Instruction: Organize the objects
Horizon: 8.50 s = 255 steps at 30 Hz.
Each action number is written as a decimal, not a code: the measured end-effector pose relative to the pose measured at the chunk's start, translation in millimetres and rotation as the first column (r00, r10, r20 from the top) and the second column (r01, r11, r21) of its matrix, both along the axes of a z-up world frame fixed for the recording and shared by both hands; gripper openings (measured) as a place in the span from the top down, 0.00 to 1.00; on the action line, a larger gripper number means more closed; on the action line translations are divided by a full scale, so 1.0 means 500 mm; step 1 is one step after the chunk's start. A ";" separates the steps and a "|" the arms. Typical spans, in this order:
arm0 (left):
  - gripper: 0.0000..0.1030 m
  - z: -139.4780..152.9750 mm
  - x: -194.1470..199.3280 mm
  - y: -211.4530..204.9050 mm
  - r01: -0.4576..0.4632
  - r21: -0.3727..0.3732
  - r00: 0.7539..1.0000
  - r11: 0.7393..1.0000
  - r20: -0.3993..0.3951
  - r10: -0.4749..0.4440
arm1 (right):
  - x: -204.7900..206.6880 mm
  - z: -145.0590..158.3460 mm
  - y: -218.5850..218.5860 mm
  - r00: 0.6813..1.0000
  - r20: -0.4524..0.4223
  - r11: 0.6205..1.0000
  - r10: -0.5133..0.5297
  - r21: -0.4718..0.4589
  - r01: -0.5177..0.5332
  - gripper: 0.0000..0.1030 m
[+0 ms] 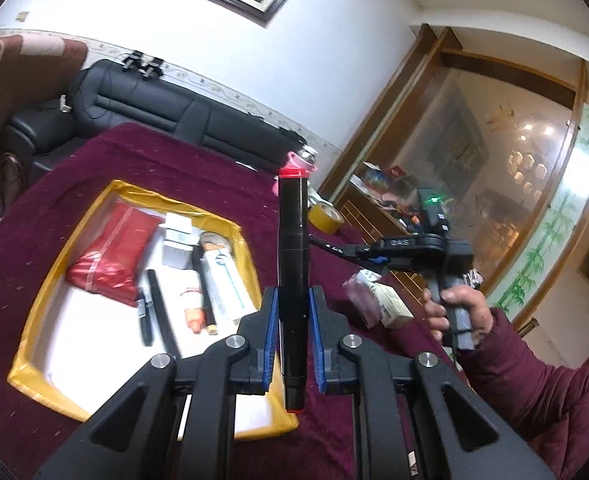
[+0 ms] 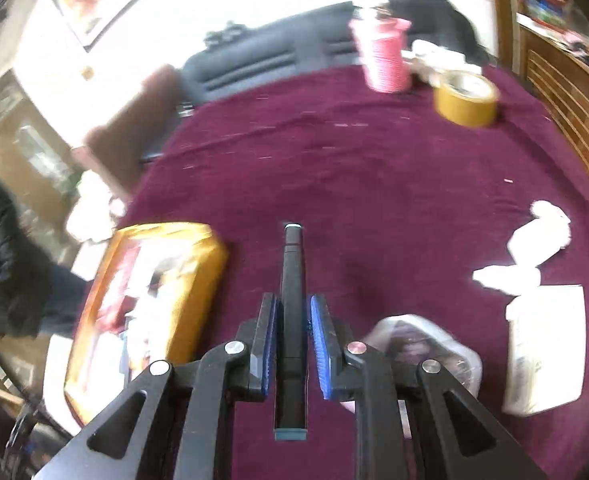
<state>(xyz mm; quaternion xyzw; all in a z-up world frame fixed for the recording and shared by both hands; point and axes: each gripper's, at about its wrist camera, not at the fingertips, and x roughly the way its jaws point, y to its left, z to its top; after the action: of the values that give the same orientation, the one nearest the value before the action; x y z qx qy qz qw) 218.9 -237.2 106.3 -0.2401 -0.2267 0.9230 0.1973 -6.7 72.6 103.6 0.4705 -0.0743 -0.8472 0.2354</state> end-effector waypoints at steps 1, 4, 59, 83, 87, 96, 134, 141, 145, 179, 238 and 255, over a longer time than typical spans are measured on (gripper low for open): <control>0.86 0.000 0.012 -0.011 -0.014 -0.001 1.000 1.000 0.003 0.014 | 0.017 0.006 -0.019 1.000 -0.001 1.000 0.026 -0.016 -0.026 0.82; 0.86 -0.005 0.039 -0.039 -0.052 0.004 0.998 0.999 0.022 0.052 | 0.056 0.003 -0.076 0.995 0.016 0.993 0.103 -0.063 -0.102 0.81; 0.12 -0.029 -0.080 -0.032 -0.163 -0.101 0.953 0.981 0.240 0.183 | 0.118 -0.028 0.047 0.998 -0.035 0.996 -0.046 -0.078 0.043 0.12; 0.12 -0.005 -0.048 0.150 -0.009 -0.087 0.980 0.996 0.199 0.027 | 0.143 -0.153 -0.202 0.900 -0.154 0.829 0.408 0.475 -0.295 0.15; 0.12 -0.008 -0.056 0.164 0.018 -0.093 0.979 0.996 0.204 0.002 | 0.092 -0.143 -0.095 0.971 -0.081 0.910 0.224 0.373 -0.179 0.37; 0.12 -0.027 -0.129 0.256 0.128 -0.107 0.963 0.986 0.252 -0.098 | 0.124 -0.083 0.183 0.998 -0.063 0.996 0.015 0.085 -0.010 0.24; 0.13 -0.159 -0.365 0.487 0.093 -0.227 0.883 0.969 0.469 0.026 | 0.026 -0.163 0.399 0.967 -0.023 0.930 -0.253 0.268 0.250 0.15; 0.08 -0.193 -0.407 0.529 0.077 -0.318 0.868 0.945 0.489 0.093 | 0.068 -0.157 0.468 0.959 0.024 0.947 -0.282 0.166 0.275 0.15; 0.09 -0.202 -0.417 0.571 0.119 -0.451 0.897 0.884 0.431 0.099 | 0.078 -0.105 0.507 0.941 -0.054 0.934 -0.335 0.108 0.339 0.14; 0.12 -0.118 -0.257 0.367 0.065 -0.194 0.920 0.979 0.392 0.017 | -0.202 -0.184 0.220 0.975 0.059 0.827 0.214 0.521 -0.213 0.51; 0.30 -0.135 -0.103 -0.132 -0.306 -0.406 0.815 0.861 0.355 0.457 | 0.183 -0.140 -0.372 0.896 0.076 0.893 0.438 0.083 -0.443 0.76; 0.11 -0.020 -0.053 0.008 -0.383 -0.602 0.823 0.701 0.121 0.555 | 0.188 -0.071 -0.310 0.937 -0.111 0.942 0.332 0.095 -0.322 0.25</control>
<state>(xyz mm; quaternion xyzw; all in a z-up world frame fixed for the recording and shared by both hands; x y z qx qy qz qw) 192.5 -233.1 96.3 -0.3539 -0.0310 0.9208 -0.1612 87.1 -82.2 68.1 0.4306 0.0518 -0.8264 0.3592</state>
